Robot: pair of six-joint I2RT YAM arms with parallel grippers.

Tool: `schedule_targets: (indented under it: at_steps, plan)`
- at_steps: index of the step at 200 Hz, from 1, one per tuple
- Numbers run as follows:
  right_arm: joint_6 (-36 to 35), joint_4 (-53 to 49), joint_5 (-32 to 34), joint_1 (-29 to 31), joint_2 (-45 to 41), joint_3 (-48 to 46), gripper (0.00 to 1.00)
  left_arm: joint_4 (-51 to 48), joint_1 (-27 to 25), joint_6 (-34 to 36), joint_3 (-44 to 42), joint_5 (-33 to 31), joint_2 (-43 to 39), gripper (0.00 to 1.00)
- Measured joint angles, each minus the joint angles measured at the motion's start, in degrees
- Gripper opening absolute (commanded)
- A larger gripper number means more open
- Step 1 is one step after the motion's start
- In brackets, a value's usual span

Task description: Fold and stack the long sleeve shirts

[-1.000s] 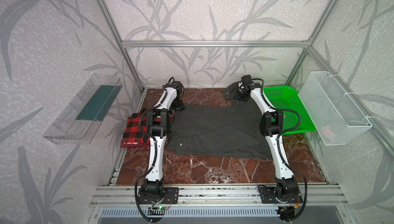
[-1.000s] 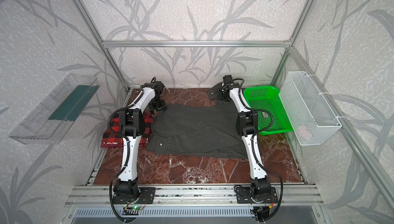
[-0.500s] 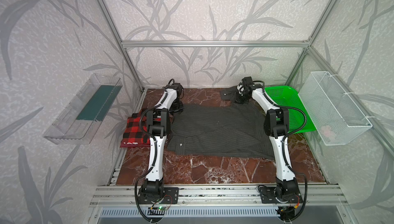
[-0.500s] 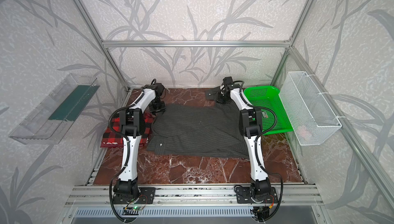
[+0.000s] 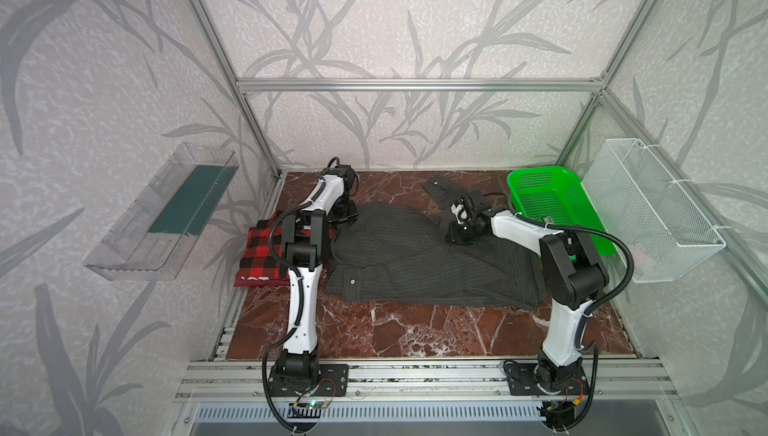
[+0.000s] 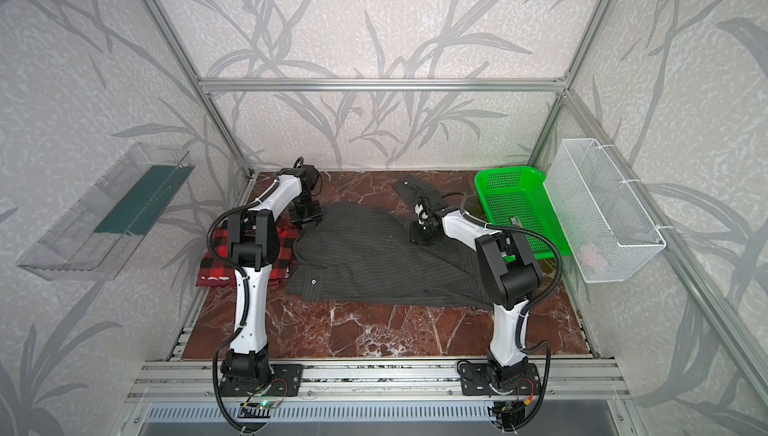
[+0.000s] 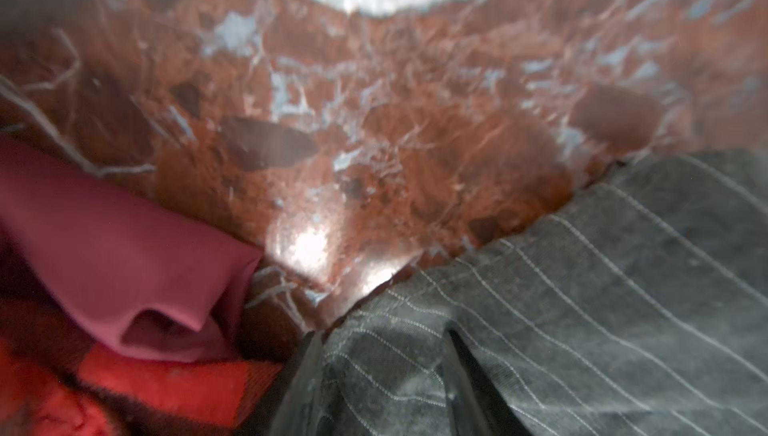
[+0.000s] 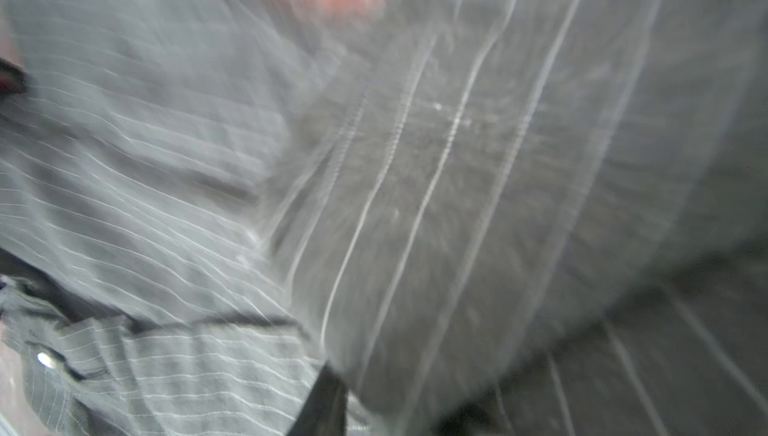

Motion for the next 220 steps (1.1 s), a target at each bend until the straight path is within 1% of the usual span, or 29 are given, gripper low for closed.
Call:
schedule_targets:
  at_steps: [25,39,62,82,109,136,158,170,185,220]
  plan:
    - [-0.9,-0.8,1.8,0.2,-1.7,0.0,0.49,0.3,-0.2,-0.2,-1.4,0.0,-0.8,0.51]
    - [-2.1,-2.0,3.6,-0.2,-3.7,2.8,0.51,0.5,-0.3,-0.2,-2.1,0.0,-1.2,0.52]
    - [-5.0,-3.8,6.8,-0.9,-3.9,13.1,0.53,0.5,-0.4,-0.1,-2.6,0.0,-1.6,0.52]
    - [-7.9,-6.3,9.4,-1.4,-0.5,24.5,0.54,0.6,-0.4,-0.1,-2.8,0.0,-1.7,0.52]
    - [-11.8,-11.2,12.7,-1.7,10.5,42.1,0.54,0.7,-0.4,-0.1,-2.8,-0.1,-1.7,0.52]
    - [-14.6,-20.0,14.8,-2.1,25.3,60.4,0.55,0.6,-0.4,-0.1,-2.8,0.0,-1.7,0.52]
    - [-16.5,-28.7,16.0,-2.3,39.1,78.3,0.55,0.7,-0.5,-0.1,-2.8,0.1,-1.7,0.53]
    - [-17.2,-32.0,16.5,-2.4,44.4,84.9,0.57,0.8,-0.5,-0.1,-2.8,0.1,-1.7,0.53]
    - [-17.6,-34.2,16.5,-2.4,47.3,86.9,0.59,0.9,-0.6,-0.1,-2.8,0.2,-1.7,0.52]
    - [-17.9,-35.0,15.6,-2.5,47.7,82.9,0.6,0.9,-0.7,-0.1,-2.8,0.2,-1.7,0.53]
